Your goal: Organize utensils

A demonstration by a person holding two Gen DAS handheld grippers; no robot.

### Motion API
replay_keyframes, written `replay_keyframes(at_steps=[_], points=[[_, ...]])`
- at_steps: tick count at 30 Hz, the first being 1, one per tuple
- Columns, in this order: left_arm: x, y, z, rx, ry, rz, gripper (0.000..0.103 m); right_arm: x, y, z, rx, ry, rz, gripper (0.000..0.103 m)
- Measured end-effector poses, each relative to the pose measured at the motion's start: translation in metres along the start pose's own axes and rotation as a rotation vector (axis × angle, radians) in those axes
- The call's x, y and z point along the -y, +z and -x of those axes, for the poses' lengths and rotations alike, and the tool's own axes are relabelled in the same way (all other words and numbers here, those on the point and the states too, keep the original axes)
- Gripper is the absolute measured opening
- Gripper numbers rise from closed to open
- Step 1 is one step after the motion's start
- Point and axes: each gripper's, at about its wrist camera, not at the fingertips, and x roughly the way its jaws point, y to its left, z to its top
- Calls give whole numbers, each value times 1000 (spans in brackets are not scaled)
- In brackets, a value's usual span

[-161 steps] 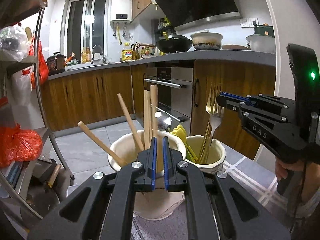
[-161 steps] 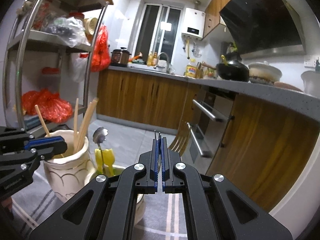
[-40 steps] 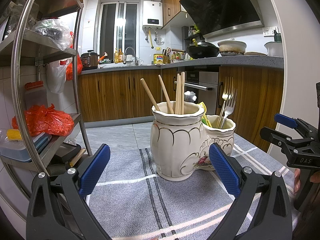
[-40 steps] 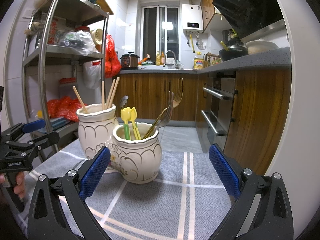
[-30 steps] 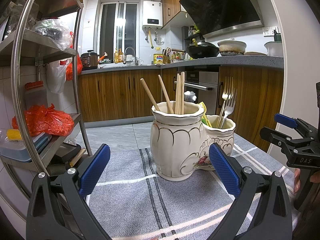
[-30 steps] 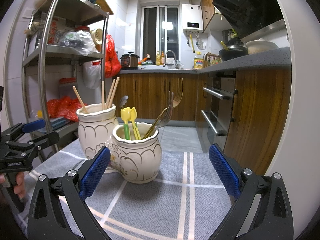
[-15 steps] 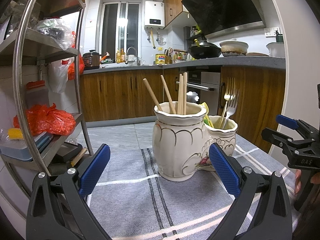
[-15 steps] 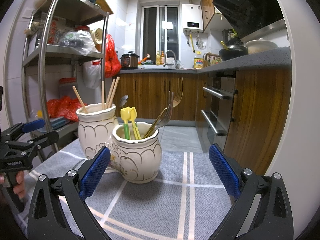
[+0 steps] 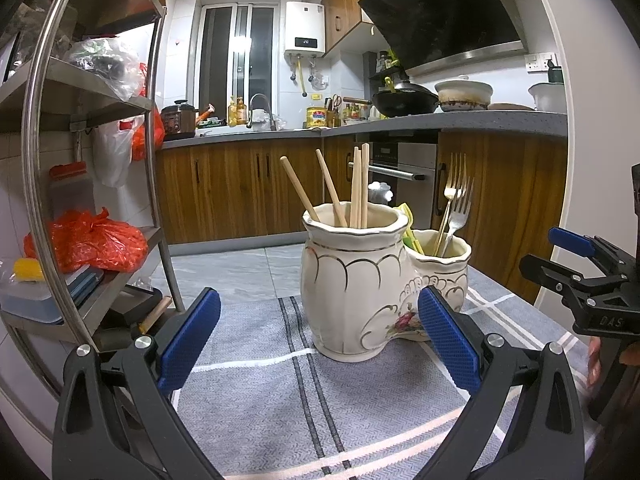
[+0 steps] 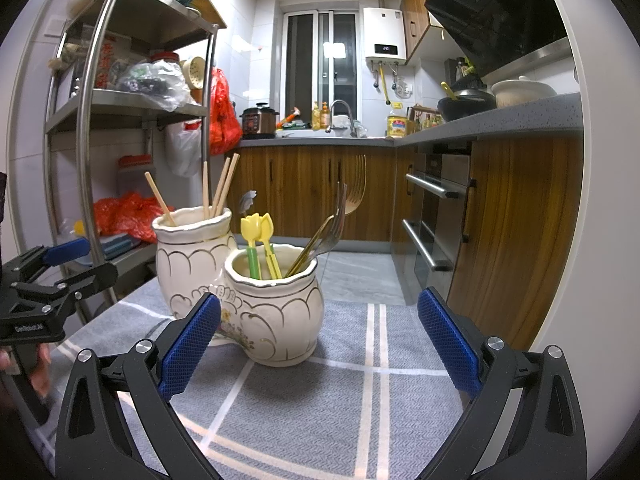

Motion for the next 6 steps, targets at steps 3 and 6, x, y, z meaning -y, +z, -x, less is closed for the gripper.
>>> replay_keyframes(at_steps=[3,6], points=[[1,0,-2,-5,5,2,97,0,0,0,0,0,0,98],[2,-1,-3,-15,17,7,97,0,0,0,-1,0,0,98]])
